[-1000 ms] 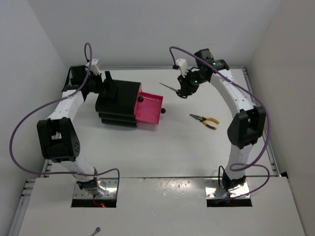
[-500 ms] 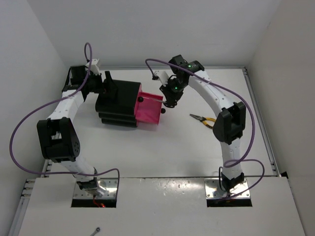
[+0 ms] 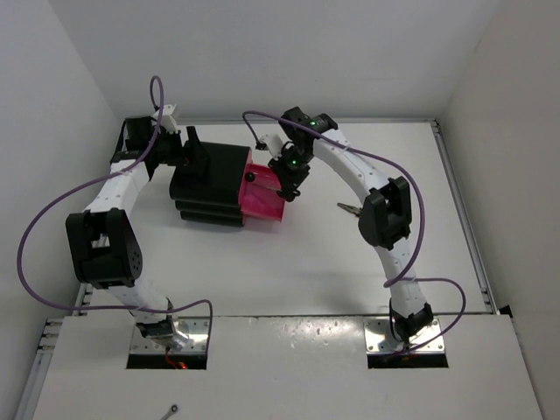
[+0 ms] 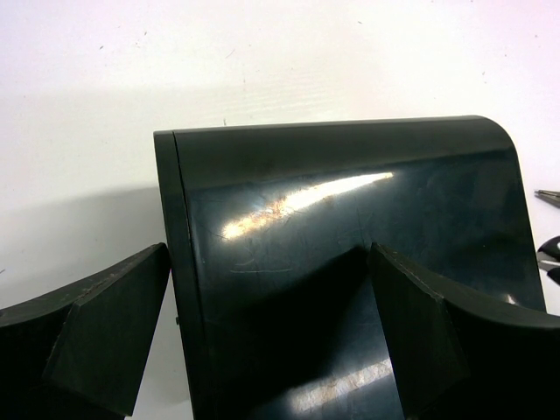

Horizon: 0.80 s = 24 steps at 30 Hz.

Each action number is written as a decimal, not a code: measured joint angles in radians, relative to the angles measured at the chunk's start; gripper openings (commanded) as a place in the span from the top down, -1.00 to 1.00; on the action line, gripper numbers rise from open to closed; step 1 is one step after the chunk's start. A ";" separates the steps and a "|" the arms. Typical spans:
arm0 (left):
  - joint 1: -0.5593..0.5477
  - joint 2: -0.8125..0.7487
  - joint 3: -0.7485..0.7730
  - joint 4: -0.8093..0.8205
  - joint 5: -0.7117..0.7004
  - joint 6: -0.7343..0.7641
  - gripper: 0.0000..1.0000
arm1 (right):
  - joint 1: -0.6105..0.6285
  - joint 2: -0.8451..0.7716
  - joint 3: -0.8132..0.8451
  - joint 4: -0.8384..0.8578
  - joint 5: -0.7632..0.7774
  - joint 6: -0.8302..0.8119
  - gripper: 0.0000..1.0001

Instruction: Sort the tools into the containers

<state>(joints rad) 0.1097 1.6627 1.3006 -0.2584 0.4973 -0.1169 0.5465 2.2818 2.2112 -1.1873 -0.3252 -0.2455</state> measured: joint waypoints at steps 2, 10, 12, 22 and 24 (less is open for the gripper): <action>0.000 0.000 0.000 0.001 0.000 0.000 -1.00 | 0.006 0.008 0.000 0.003 -0.004 0.019 1.00; 0.000 0.003 0.000 0.005 0.003 0.000 -1.00 | 0.038 0.011 0.000 0.062 -0.021 0.112 1.00; 0.000 0.003 0.000 0.006 0.004 0.000 -1.00 | 0.041 0.011 0.000 0.088 -0.023 0.140 1.00; 0.000 0.003 0.000 0.006 0.004 0.000 -1.00 | 0.074 0.011 -0.022 0.224 0.069 0.296 1.00; 0.000 0.003 0.000 0.006 0.004 0.000 -1.00 | 0.080 0.011 -0.040 0.254 0.100 0.320 1.00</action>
<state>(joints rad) 0.1097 1.6657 1.3006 -0.2520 0.5014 -0.1173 0.6266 2.2925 2.1712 -0.9333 -0.2256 0.0746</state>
